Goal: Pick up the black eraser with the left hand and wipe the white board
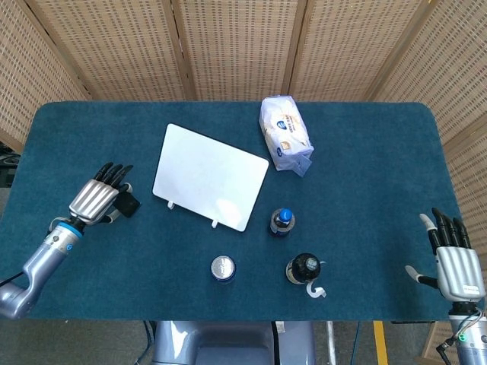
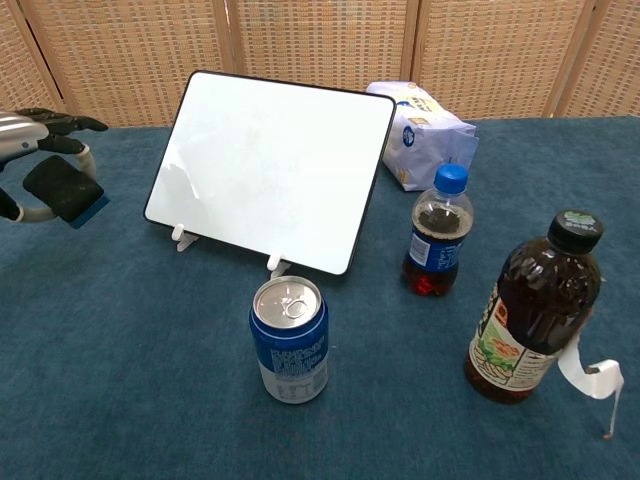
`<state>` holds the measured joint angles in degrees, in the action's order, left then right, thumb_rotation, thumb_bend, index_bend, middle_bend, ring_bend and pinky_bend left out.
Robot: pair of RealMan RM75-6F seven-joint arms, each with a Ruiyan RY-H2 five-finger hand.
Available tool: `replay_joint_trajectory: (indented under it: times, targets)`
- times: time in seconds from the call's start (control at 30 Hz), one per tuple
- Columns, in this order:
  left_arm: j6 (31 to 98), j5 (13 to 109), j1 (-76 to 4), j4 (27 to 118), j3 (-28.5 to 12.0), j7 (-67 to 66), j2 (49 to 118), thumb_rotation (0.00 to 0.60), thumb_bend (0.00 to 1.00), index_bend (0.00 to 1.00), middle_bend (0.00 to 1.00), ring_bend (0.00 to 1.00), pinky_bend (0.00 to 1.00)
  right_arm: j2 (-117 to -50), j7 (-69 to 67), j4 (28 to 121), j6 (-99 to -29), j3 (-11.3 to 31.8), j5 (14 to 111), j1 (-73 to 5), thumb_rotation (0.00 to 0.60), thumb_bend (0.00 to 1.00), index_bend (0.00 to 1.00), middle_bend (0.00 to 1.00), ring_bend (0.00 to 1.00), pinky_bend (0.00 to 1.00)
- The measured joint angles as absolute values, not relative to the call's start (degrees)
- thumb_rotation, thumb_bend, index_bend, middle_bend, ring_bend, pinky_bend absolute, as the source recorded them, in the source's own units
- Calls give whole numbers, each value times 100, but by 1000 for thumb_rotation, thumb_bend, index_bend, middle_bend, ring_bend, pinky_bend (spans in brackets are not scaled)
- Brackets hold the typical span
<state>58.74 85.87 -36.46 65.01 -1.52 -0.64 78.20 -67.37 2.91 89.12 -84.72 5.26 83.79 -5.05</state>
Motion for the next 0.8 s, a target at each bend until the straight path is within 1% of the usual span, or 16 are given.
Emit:
replay_joint_trajectory:
  times: [0.1,0.27,0.3,0.53,0.8]
  targets:
    - [6017,8477,-3635,6445,-308,-234,8027,600,372,479,0,0,0,-6729,250,8911,-8453,525,8370,-507,600,0,69,0,0,0]
    - [6203,8195,-3694,6217,-659,-561,8598,600,368,479,0,0,0,-6713,165,8909,-8417,528,8355,-517,600,0,69,0,0,0]
    - [6272,8139,-3732,6100,-756,-644,8775,600,368,479,0,0,0,-6711,145,8908,-8408,529,8353,-519,600,0,69,0,0,0]
    - [6575,8007,-4016,5685,-1166,-866,9382,600,369,488,0,0,0,-6692,14,8885,-8365,539,8333,-535,600,0,69,0,0,0]
    - [6818,7917,-4305,5469,-1437,-1247,9843,600,369,494,0,0,0,-6668,-161,8853,-8329,542,8333,-548,600,0,70,0,0,0]
